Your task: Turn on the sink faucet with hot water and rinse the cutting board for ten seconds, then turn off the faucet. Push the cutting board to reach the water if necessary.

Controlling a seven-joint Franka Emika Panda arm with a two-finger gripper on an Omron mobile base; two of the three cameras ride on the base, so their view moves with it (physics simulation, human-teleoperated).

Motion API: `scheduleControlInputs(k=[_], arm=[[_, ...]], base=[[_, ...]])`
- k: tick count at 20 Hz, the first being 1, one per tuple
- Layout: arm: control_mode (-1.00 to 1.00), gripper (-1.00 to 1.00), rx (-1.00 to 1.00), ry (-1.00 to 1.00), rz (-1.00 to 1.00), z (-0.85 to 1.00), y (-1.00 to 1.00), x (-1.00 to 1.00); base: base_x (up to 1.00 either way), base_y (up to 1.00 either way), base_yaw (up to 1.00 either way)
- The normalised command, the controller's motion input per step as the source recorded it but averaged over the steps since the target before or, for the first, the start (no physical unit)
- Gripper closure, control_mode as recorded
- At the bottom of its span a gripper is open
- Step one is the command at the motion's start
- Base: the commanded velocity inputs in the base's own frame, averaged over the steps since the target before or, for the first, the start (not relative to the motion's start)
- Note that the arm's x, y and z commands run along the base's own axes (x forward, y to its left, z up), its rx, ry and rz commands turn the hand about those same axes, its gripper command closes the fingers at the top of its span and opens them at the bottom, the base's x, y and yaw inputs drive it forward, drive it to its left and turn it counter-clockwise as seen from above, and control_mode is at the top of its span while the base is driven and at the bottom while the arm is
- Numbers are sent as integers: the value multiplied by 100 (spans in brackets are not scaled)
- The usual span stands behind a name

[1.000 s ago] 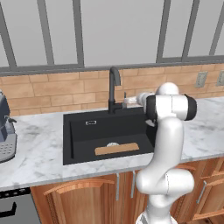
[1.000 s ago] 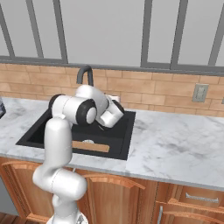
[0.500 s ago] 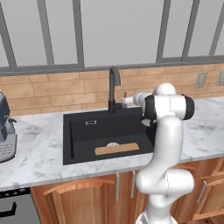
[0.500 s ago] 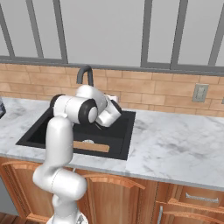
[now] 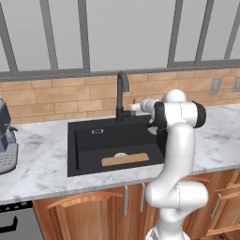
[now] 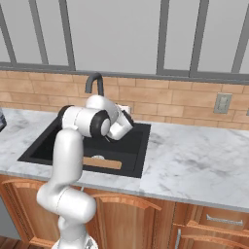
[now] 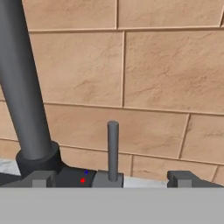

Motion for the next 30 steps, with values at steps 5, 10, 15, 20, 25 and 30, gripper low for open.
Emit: scheduleControlInputs(k=[5,10,15,20,25,30], arm=[[-100,-100,0,0,0,-2,1,7],[-100,-100,0,0,0,-1,0,10],[-100,-100,0,0,0,-6,0,21],[-100,-100,0,0,0,-6,0,19],[-100,-100,0,0,0,-7,0,17],[-100,-100,0,0,0,-9,0,16]], base=[[0,0,0],[0,0,0],[0,0,0],[0,0,0],[0,0,0],[0,0,0]])
